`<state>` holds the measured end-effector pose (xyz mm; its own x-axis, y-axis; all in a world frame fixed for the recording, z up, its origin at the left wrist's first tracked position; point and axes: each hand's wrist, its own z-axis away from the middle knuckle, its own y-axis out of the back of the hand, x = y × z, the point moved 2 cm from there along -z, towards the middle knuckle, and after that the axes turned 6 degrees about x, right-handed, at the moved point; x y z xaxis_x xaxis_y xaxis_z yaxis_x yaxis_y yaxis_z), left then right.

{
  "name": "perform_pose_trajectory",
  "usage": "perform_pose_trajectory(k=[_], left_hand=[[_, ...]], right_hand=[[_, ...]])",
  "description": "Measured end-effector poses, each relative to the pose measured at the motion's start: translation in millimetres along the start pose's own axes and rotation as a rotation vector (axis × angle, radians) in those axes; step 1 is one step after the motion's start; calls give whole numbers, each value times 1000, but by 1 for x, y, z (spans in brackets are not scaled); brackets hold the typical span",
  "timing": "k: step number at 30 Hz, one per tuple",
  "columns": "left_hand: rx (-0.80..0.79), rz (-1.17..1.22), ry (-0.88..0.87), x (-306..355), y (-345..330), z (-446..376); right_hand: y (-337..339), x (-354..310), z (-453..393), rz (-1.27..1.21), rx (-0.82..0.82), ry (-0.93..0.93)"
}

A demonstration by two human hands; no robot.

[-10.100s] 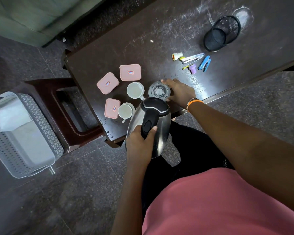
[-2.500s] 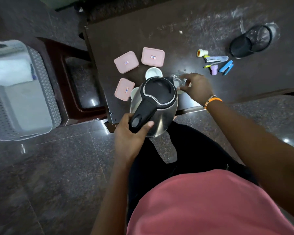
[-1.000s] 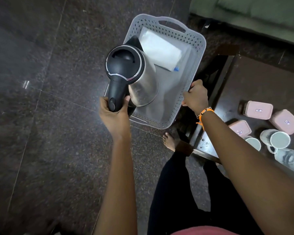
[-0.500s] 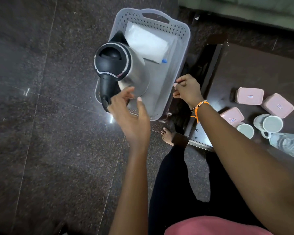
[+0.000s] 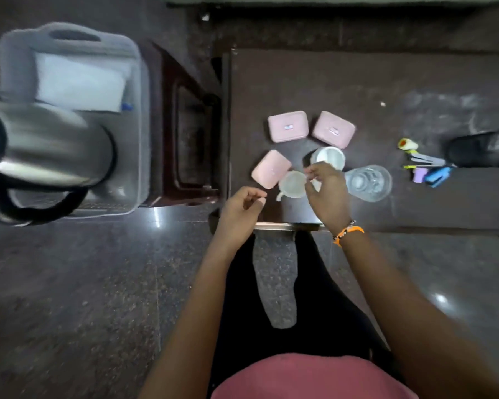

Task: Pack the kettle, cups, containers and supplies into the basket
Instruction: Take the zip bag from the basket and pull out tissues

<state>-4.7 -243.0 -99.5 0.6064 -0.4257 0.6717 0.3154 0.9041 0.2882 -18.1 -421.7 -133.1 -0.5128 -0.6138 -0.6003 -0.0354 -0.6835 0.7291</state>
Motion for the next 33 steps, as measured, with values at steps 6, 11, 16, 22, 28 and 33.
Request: perform_pose_trajectory(k=[6, 11, 16, 22, 28, 33], left_hand=[[-99, -127, 70, 21, -89, -3], [-95, -142, 68, 36, -142, -6], [-37, -122, 68, 51, -182, -11], [42, -97, 44, 74, -205, -31], [96, -98, 9, 96, -211, -51], [112, -73, 7, 103, -210, -59]], right_hand=[[51, 106, -10, 439, -55, -180], [57, 132, -26, 444, -212, -99], [69, 146, -43, 363, -245, -10], [85, 149, -65, 316, -168, -59], [104, 139, -116, 273, -49, -68], [113, 129, -161, 281, -18, -66]])
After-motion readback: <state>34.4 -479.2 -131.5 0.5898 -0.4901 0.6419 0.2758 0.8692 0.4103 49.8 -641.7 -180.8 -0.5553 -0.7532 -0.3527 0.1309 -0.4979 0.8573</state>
